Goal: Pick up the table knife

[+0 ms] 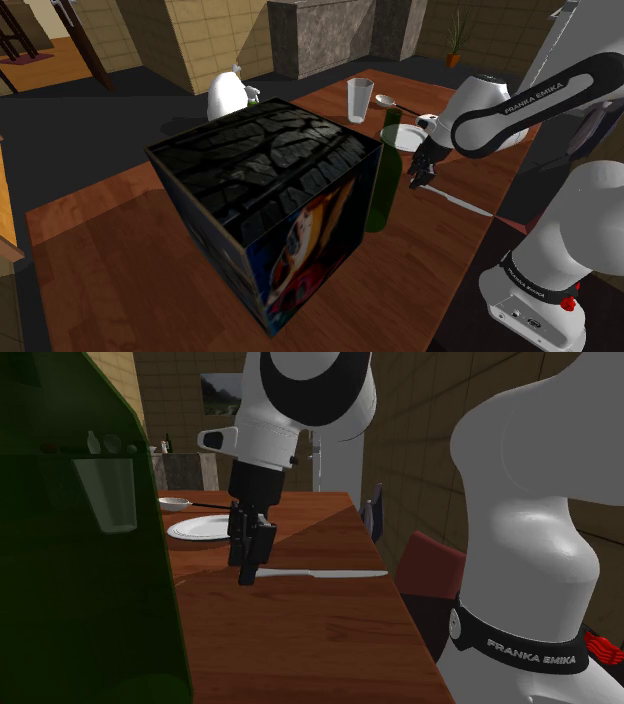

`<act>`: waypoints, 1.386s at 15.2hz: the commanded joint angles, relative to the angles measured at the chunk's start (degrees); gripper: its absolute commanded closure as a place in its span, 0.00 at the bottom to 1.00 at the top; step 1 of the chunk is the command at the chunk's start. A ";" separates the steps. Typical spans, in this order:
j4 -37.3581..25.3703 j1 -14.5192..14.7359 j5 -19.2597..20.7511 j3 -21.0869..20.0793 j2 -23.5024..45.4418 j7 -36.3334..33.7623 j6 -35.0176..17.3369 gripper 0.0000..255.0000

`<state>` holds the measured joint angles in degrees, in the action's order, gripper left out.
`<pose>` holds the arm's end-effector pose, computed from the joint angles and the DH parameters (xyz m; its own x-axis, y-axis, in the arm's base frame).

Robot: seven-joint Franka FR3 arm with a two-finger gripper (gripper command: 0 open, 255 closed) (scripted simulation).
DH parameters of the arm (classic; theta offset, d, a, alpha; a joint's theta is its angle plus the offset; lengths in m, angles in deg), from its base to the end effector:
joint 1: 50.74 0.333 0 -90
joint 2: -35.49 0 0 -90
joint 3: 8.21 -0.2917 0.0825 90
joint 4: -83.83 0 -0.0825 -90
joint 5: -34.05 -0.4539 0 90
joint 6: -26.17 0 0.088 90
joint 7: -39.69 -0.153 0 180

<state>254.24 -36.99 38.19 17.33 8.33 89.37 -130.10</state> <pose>0.3921 -0.0303 0.1740 0.7056 0.6650 0.2445 0.6765 -0.7349 0.0466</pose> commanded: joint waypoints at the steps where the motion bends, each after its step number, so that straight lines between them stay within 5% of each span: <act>1: 0.06 -0.01 0.01 0.10 0.32 0.02 -0.18 1.00; 6: 0.34 -0.29 0.18 0.00 -0.06 0.01 -0.06 1.00; 21: -4.74 -3.76 1.84 -5.04 -12.70 -3.63 17.66 1.00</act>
<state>249.85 -40.72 40.07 12.64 -3.71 86.04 -113.48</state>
